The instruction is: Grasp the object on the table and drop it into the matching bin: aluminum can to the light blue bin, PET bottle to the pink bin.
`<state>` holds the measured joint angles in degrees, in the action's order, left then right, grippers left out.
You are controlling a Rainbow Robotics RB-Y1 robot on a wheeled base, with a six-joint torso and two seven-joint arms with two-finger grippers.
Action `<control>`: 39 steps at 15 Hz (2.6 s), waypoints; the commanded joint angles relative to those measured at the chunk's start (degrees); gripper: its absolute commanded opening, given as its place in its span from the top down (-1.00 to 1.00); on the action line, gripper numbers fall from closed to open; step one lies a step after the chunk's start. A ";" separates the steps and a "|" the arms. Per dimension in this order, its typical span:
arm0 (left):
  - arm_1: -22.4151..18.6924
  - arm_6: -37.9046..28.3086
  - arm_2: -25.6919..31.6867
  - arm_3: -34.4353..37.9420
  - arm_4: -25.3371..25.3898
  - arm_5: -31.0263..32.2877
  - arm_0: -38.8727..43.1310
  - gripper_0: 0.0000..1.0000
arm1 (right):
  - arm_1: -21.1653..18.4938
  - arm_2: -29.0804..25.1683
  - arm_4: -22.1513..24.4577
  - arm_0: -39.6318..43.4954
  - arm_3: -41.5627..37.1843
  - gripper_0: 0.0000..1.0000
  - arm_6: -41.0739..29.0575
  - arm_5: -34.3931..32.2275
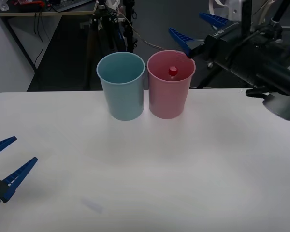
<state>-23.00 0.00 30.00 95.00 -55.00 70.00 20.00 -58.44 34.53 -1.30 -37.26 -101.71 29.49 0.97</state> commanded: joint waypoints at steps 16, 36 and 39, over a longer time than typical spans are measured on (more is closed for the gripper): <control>0.00 0.00 0.00 0.00 0.00 0.00 0.00 -1.00 | -2.91 -27.50 22.57 39.46 -15.10 -1.00 -19.82 -12.13; 0.00 0.00 0.00 0.00 0.00 0.00 0.00 -1.00 | 24.51 -44.99 57.02 62.75 -14.84 -1.00 -33.10 -40.69; 0.00 0.00 0.00 0.00 0.00 0.00 0.00 -1.00 | 25.65 -45.60 57.90 63.01 -14.84 -1.00 -33.80 -41.75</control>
<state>-23.00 0.00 30.00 95.00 -55.00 70.00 20.00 -32.82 -11.05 56.59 25.69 -116.55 -4.12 -40.59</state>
